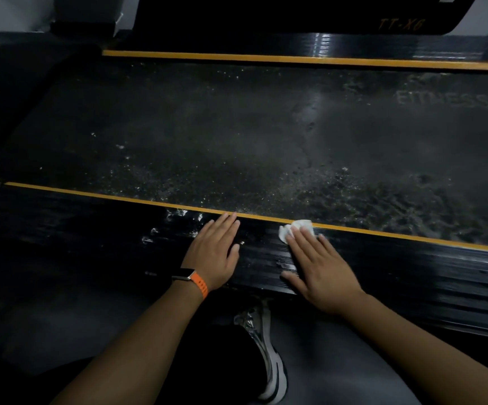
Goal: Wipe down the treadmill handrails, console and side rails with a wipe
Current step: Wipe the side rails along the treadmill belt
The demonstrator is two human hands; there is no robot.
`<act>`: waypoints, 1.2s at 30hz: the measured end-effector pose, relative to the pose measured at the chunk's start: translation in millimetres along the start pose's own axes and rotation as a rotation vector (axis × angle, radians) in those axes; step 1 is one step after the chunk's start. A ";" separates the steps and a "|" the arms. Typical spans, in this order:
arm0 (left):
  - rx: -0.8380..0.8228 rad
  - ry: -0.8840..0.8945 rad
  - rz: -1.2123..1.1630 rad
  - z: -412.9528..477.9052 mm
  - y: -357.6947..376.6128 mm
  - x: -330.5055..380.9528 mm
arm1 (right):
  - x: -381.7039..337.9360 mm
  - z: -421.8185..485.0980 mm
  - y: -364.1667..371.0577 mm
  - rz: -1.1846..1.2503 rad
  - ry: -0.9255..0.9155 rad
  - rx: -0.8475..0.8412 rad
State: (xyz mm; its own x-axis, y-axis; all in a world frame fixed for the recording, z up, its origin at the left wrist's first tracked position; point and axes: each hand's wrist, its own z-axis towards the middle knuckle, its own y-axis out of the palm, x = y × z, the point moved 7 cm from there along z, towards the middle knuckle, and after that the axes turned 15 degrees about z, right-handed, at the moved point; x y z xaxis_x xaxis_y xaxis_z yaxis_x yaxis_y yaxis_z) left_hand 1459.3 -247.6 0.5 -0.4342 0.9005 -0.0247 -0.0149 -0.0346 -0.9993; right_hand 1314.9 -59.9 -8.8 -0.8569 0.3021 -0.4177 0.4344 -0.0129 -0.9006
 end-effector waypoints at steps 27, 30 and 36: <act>0.025 -0.002 0.022 -1.0 1.6 -1.3 | -48.3 4.7 25.5 -0.034 -0.114 0.003; 0.012 -0.004 0.020 -0.6 4.1 -1.9 | -19.6 -27.0 16.3 -0.057 -0.095 0.028; 0.024 -0.006 0.010 -0.7 2.4 -1.7 | -47.3 -11.0 25.9 -0.003 -0.091 0.030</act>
State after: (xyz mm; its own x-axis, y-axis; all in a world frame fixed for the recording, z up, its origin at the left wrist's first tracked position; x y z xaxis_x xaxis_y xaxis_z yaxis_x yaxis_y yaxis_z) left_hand 1460.6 -248.9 -1.9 -0.4398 0.8974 -0.0342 -0.0325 -0.0540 -0.9980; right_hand 1369.7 -64.1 -11.0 -0.8805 0.2148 -0.4226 0.4242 -0.0412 -0.9046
